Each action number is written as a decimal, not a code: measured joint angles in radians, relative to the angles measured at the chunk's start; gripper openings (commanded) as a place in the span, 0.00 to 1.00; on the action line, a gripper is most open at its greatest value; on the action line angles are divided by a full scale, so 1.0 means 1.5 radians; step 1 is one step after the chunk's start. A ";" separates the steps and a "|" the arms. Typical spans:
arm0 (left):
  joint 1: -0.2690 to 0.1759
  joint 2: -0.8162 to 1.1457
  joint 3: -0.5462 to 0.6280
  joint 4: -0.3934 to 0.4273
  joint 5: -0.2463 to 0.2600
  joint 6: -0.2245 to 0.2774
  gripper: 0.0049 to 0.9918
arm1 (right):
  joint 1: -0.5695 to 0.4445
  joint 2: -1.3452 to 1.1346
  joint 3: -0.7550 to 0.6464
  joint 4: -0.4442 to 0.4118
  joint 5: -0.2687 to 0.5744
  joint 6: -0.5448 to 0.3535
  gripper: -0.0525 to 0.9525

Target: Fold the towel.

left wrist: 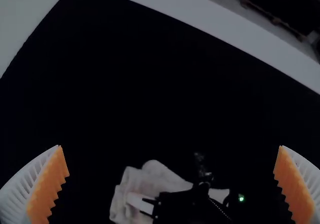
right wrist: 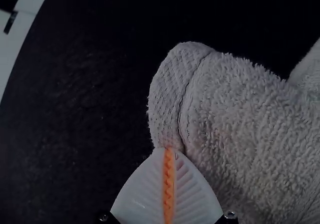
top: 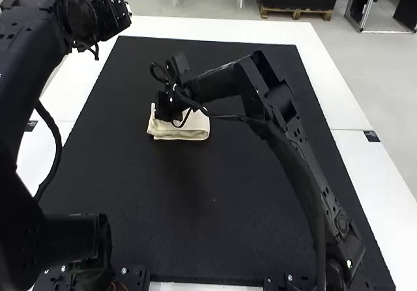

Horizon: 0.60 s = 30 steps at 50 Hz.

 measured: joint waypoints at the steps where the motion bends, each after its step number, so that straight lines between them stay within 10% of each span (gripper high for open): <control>1: 0.000 0.000 0.000 0.000 0.000 0.000 0.98 | -0.001 0.000 0.000 0.000 0.000 0.000 0.03; 30: 0.000 0.000 0.000 0.000 0.000 0.000 0.98 | -0.010 0.000 0.015 -0.003 -0.001 0.002 0.03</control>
